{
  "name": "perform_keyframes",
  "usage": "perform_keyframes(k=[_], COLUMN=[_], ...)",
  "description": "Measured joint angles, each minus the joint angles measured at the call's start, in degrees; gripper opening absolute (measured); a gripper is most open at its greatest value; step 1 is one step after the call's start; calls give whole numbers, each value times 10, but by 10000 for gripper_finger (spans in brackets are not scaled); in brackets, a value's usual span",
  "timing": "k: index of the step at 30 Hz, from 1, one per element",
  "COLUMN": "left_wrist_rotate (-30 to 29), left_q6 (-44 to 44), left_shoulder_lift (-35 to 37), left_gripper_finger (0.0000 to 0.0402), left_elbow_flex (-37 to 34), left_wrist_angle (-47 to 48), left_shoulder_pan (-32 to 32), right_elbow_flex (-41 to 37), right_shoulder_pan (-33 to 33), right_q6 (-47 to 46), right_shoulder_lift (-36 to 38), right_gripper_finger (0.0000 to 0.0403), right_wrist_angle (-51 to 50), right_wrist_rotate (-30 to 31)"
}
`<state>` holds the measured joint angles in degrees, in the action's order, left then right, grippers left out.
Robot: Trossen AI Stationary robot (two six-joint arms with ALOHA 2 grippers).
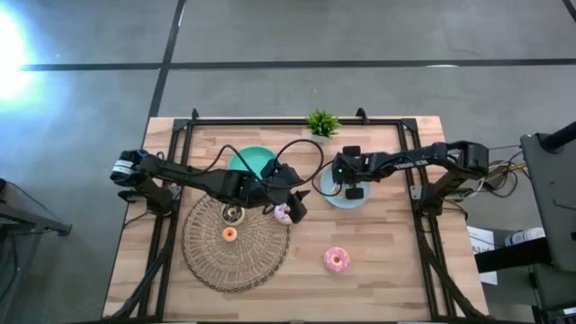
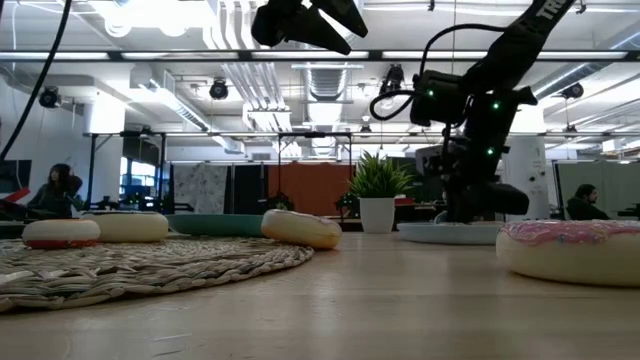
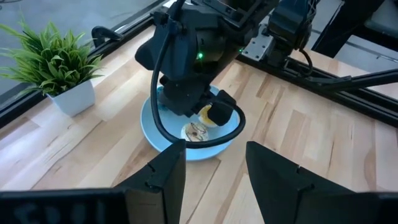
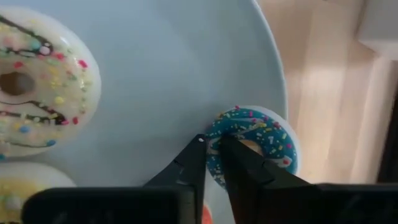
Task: Pick & Place donuts
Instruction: Put the small blue donut into the blue plate
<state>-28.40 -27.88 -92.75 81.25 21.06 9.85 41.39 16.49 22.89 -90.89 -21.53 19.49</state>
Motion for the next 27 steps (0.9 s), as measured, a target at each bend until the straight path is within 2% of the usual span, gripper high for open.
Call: perform_keyframes(k=[4, 12, 15, 19, 22, 27], left_wrist_rotate=[0, 0, -1, -11, -13, -13], left_q6=[0, -3, -4, -2, 2, 10], left_shoulder_lift=[0, 0, 0, 0, 0, 0], left_gripper_finger=[142, 142, 142, 142, 142, 142], left_elbow_flex=[0, 0, 0, 0, 0, 0], left_wrist_angle=[0, 0, 0, 0, 0, -1], left_shoulder_pan=[0, 0, 0, -1, -2, -4], right_elbow_flex=[0, 2, 7, 16, 16, 12], right_shoulder_pan=[1, 0, 0, 1, 2, 5], right_q6=[15, 11, -5, -35, -66, -75], right_shoulder_lift=[2, 18, 45, 80, 86, 87], right_gripper_finger=[13, 9, 9, 8, 8, 8], right_wrist_angle=[24, 25, 2, -69, -106, -81], right_wrist_rotate=[6, 11, -10, -78, -101, -105])
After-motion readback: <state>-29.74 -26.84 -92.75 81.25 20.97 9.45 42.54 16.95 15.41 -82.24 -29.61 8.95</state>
